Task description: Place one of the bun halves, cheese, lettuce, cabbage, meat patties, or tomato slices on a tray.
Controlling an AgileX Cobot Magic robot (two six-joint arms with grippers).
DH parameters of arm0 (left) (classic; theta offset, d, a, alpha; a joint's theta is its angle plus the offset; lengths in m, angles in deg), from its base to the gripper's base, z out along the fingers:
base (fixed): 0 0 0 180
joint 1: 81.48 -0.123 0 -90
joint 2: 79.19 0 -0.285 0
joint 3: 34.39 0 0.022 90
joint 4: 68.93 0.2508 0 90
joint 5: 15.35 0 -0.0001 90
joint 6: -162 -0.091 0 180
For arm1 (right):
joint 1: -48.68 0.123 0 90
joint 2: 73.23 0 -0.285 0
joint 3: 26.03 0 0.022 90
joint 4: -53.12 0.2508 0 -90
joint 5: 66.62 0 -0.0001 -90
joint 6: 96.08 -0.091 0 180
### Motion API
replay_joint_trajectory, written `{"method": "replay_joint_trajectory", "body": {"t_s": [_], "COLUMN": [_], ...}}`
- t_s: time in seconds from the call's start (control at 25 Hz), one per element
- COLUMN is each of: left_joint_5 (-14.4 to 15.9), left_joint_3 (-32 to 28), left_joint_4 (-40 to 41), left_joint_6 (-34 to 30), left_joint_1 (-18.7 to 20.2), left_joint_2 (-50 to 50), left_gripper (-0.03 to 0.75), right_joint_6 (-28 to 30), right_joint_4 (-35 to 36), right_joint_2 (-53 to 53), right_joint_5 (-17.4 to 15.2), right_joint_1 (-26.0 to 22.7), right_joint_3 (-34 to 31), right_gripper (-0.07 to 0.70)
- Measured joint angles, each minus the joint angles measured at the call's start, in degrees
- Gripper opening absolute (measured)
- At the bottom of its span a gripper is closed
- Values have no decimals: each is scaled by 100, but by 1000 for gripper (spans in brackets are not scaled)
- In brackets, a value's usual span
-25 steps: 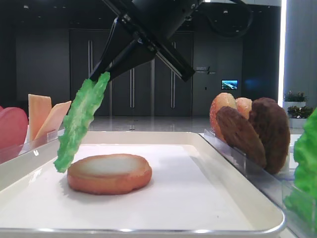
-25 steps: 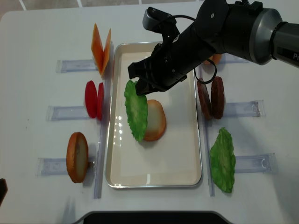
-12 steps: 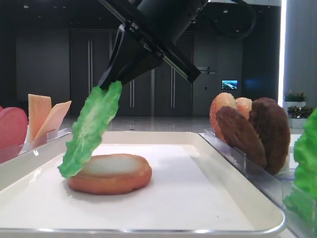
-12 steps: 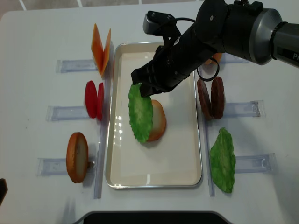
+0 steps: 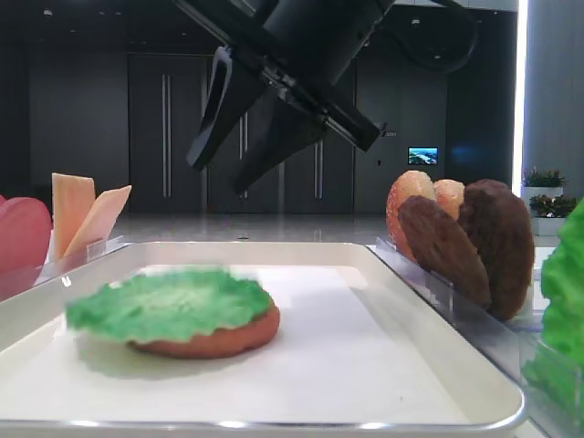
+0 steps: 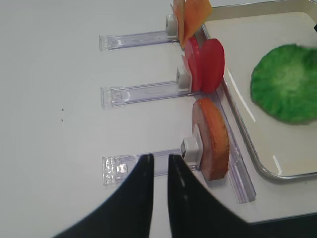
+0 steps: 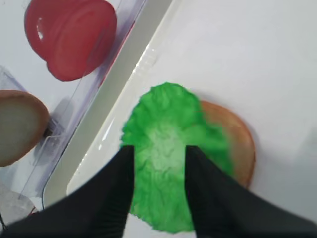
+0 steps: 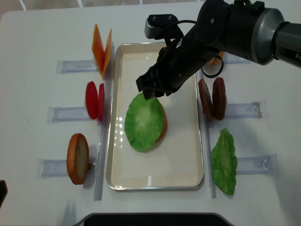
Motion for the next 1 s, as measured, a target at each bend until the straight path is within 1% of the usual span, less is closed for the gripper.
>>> {"method": "replay_joint_trajectory", "body": {"t_s": [0.04,0.08,0.16,0.32,0.4,0.48,0.52,0.6,0.68,0.76,0.8,0.88,1.0], "left_joint_5": [0,0,0,0,0,0,0,0,0,0,0,0,0], "left_joint_3": [0,0,0,0,0,0,0,0,0,0,0,0,0], "left_joint_4": [0,0,0,0,0,0,0,0,0,0,0,0,0], "left_joint_6": [0,0,0,0,0,0,0,0,0,0,0,0,0], "left_joint_1": [0,0,0,0,0,0,0,0,0,0,0,0,0], "left_joint_2": [0,0,0,0,0,0,0,0,0,0,0,0,0], "left_gripper": [76,76,76,76,76,76,76,76,76,76,76,76,76], "right_joint_6": [-6,-54,-284,-1274,-1755,-2062,-2197,-2335,-2437,-2521,-2540,-2525,-2463], "right_joint_4": [-113,-265,-674,-1815,-2230,-2533,-2689,-2883,-3116,-3366,-3486,-3603,-3708], "right_joint_2": [0,0,0,0,0,5,11,15,15,4,4,4,3], "right_joint_5": [-51,-174,-537,-1586,-2138,-2546,-2690,-2809,-2857,-2871,-2877,-2877,-2872], "right_joint_1": [-13,-47,-100,-135,-135,-135,-135,-151,-196,-332,-486,-957,-2042], "right_joint_3": [68,181,508,1553,2038,2426,2528,2632,2631,2631,2631,2631,2631], "right_gripper": [321,356,399,417,419,420,420,420,420,420,420,420,420]}}
